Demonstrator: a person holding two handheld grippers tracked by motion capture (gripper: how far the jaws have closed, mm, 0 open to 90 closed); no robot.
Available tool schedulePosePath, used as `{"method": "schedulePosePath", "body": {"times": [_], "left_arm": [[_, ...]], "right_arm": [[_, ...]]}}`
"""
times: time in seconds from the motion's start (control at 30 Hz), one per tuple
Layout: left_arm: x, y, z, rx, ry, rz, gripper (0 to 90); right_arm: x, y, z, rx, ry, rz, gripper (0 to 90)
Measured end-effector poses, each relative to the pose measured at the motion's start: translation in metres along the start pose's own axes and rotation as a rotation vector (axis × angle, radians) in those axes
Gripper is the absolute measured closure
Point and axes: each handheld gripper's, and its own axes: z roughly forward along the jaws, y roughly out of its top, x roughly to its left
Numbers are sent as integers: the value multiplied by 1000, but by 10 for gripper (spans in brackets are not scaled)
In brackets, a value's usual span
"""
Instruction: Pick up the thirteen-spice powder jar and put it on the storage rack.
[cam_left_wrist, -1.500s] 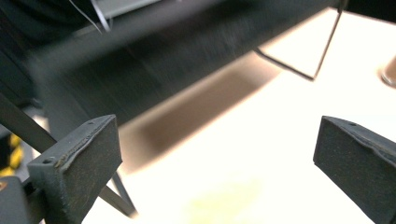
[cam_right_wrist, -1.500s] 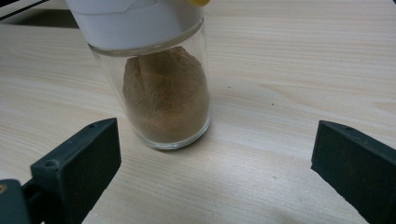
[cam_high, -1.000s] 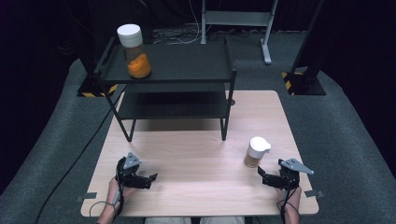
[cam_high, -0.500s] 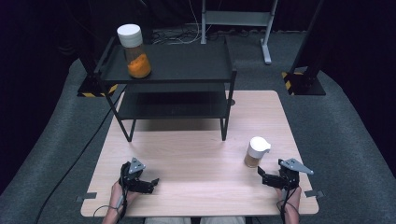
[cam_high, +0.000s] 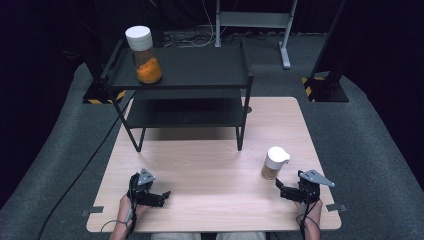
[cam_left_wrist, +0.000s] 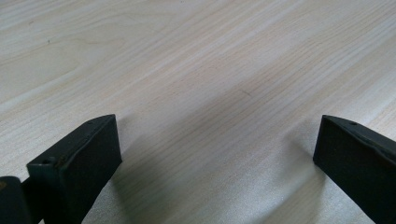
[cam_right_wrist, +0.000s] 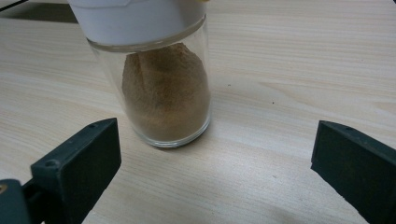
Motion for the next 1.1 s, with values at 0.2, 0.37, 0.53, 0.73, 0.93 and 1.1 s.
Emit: {"method": "schedulePosePath", "body": {"times": [0.2, 0.37, 0.53, 0.73, 0.93, 1.1], "left_arm": [[0, 0, 0, -1, 2, 0, 5], [-1, 0, 0, -1, 2, -1, 5], [0, 0, 0, 0, -1, -4, 4], [-1, 0, 1, -1, 7, -10, 5], [-1, 1, 1, -1, 6, -8, 5], [0, 1, 1, 1, 2, -9, 3]], "right_arm": [[2, 1, 0, 5, -6, -7, 5], [1, 1, 0, 8, -4, -4, 3], [2, 4, 2, 25, -4, -12, 0], [7, 11, 5, 54, -3, -32, 0], [22, 24, 15, 32, 29, -84, 0], [28, 40, 27, 30, 33, -119, 0]]}}
